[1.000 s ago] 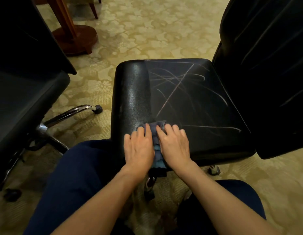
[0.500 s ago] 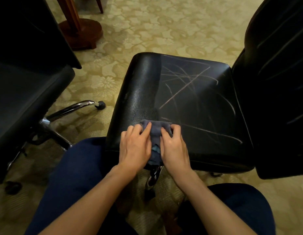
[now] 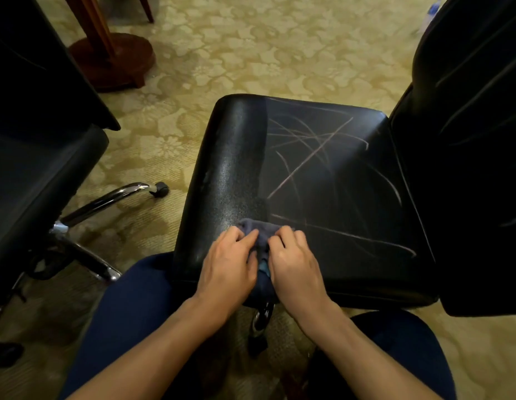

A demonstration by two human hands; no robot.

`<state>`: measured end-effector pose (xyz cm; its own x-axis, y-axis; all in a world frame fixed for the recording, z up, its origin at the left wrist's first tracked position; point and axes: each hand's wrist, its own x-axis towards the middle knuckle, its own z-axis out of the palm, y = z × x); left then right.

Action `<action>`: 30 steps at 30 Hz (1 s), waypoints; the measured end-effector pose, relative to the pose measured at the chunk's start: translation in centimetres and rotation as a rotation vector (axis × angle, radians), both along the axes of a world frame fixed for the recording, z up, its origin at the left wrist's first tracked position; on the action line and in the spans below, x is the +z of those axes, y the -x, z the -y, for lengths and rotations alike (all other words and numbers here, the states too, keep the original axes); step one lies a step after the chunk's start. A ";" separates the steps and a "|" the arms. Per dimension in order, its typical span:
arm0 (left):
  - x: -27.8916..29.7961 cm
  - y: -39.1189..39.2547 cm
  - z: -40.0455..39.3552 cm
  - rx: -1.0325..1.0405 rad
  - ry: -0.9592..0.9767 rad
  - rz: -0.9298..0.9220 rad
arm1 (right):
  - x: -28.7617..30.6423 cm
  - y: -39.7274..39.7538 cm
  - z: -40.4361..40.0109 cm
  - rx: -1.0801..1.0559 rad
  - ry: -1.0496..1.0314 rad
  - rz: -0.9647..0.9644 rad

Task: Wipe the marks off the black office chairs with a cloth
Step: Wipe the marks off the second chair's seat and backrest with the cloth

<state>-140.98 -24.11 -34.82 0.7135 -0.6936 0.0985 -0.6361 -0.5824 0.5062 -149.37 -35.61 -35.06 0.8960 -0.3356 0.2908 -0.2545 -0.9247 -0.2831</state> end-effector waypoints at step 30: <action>2.8 -10.3 6.7 -0.308 -0.256 0.530 | -0.1 -8.1 5.1 -0.061 0.104 -0.021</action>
<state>-130.70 -30.79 -32.05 0.3793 -0.9062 0.1866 -0.9174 -0.3946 -0.0516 -141.31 -40.67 -35.18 0.8809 -0.3589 0.3085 -0.3162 -0.9314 -0.1805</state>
